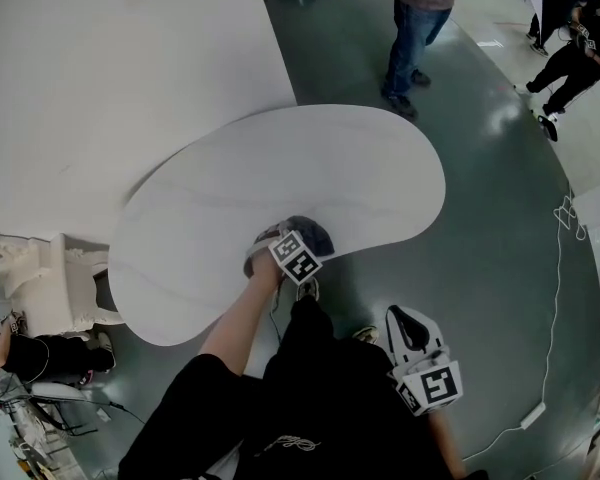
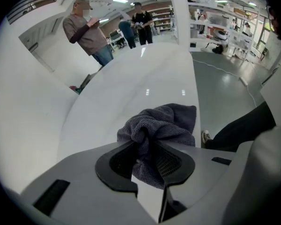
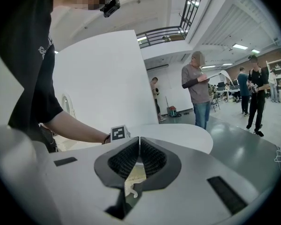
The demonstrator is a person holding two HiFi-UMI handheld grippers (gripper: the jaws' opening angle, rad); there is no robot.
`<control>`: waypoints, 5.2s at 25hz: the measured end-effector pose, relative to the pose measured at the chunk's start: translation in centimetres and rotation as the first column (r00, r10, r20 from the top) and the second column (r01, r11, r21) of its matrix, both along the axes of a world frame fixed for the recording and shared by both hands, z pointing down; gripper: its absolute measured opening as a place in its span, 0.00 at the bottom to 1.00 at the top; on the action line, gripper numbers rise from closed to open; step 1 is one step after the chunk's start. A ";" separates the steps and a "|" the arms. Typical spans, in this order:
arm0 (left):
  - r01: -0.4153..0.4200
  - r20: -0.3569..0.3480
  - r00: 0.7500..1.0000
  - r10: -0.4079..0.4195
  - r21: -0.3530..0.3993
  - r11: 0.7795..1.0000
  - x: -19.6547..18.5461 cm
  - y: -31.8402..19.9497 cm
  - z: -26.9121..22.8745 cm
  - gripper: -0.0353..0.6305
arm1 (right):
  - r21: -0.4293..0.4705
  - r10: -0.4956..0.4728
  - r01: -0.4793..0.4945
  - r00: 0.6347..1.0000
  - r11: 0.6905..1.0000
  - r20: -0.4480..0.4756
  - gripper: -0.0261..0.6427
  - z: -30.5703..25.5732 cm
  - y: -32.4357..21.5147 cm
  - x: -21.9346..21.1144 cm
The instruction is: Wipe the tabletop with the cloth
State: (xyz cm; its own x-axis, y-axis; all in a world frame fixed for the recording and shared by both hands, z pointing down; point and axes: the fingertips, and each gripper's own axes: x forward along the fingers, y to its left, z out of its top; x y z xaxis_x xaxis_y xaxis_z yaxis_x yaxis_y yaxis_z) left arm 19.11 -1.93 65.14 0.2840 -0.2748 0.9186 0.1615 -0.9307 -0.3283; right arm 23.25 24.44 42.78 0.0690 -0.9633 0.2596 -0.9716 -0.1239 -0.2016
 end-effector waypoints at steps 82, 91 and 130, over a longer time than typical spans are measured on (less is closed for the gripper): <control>-0.204 -0.080 0.975 0.207 0.043 0.978 21.3 -12.8 -0.5 0.21 | -0.118 0.154 -0.150 0.988 0.982 0.027 0.06 1.2 -9.5 14.1; -0.202 -0.061 0.977 0.203 0.019 0.979 19.0 -3.5 -0.5 0.21 | -0.076 0.165 -0.163 0.986 0.984 0.031 0.06 1.4 -2.1 13.6; -0.146 -0.083 0.987 0.141 -0.060 0.987 35.3 -0.5 0.0 0.22 | -0.070 0.194 -0.192 0.980 0.979 0.034 0.06 2.2 1.8 24.9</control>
